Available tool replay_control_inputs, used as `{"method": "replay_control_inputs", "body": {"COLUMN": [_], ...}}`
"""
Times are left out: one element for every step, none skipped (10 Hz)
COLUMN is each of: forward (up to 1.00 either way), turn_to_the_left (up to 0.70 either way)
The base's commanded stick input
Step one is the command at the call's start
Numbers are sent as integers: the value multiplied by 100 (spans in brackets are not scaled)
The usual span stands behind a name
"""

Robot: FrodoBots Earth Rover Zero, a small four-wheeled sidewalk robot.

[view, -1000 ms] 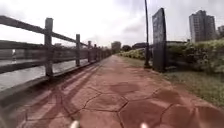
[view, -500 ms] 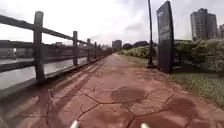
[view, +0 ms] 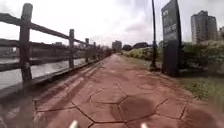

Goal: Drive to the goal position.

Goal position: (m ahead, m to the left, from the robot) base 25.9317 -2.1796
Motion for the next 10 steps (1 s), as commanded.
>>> {"method": "replay_control_inputs", "body": {"forward": [70, 70, 70, 70, 70, 70, 70, 70, 70, 70], "turn_to_the_left": [0, 0, 0, 0, 0, 0, 0, 0, 0, 0]}}
